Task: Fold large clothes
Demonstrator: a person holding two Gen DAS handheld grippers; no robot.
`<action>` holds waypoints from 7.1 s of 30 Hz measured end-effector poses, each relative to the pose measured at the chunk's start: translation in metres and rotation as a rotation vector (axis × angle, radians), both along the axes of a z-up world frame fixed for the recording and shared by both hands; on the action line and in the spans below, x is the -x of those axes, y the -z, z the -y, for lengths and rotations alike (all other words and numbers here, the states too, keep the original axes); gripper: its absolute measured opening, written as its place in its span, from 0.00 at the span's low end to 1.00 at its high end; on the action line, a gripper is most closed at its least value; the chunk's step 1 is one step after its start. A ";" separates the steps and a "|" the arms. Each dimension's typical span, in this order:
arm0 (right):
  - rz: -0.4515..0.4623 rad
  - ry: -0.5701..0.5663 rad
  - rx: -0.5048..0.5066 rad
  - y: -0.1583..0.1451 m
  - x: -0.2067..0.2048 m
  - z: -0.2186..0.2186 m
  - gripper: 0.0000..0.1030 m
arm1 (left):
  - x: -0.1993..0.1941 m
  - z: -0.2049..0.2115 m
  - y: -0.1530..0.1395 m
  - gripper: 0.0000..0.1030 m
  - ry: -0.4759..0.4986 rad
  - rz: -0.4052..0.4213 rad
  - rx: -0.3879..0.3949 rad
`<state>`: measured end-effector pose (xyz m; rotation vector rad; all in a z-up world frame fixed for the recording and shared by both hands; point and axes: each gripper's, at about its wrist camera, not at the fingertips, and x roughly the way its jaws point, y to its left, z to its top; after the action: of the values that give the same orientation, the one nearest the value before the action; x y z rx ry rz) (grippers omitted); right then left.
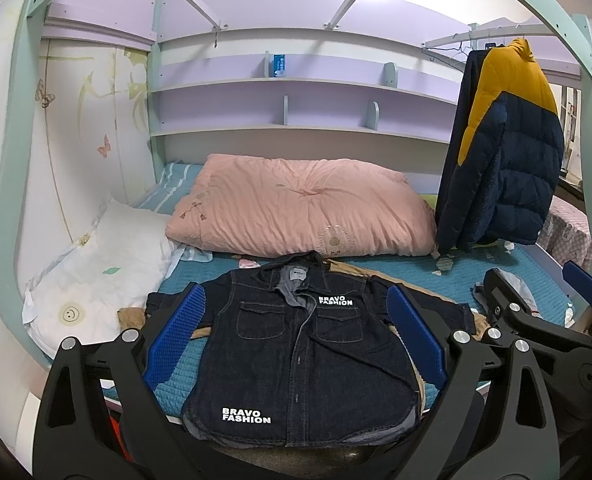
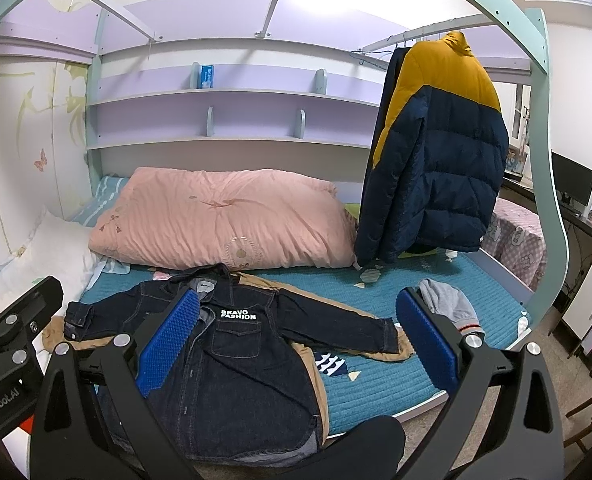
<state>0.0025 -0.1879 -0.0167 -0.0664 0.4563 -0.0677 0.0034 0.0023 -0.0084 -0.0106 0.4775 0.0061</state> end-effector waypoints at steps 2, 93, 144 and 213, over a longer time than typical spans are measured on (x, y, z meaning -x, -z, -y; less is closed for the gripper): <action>0.005 0.002 -0.001 0.000 0.001 -0.001 0.93 | 0.000 0.002 0.001 0.90 0.005 0.004 0.003; -0.758 -0.245 0.177 0.315 -0.340 -0.252 0.92 | -0.307 -0.415 0.372 0.23 -0.565 -0.646 0.525; -0.660 0.203 -0.041 0.257 -0.351 0.064 0.92 | -0.474 0.041 0.318 0.10 0.053 -0.720 0.490; -0.811 -0.036 -0.285 0.338 -0.449 0.015 0.75 | -0.487 -0.096 0.381 0.85 -0.099 -0.807 0.303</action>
<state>0.4520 -0.2025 -0.3548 0.1874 1.2701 0.0658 0.4901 0.0985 -0.3893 -0.3394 1.2815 0.0361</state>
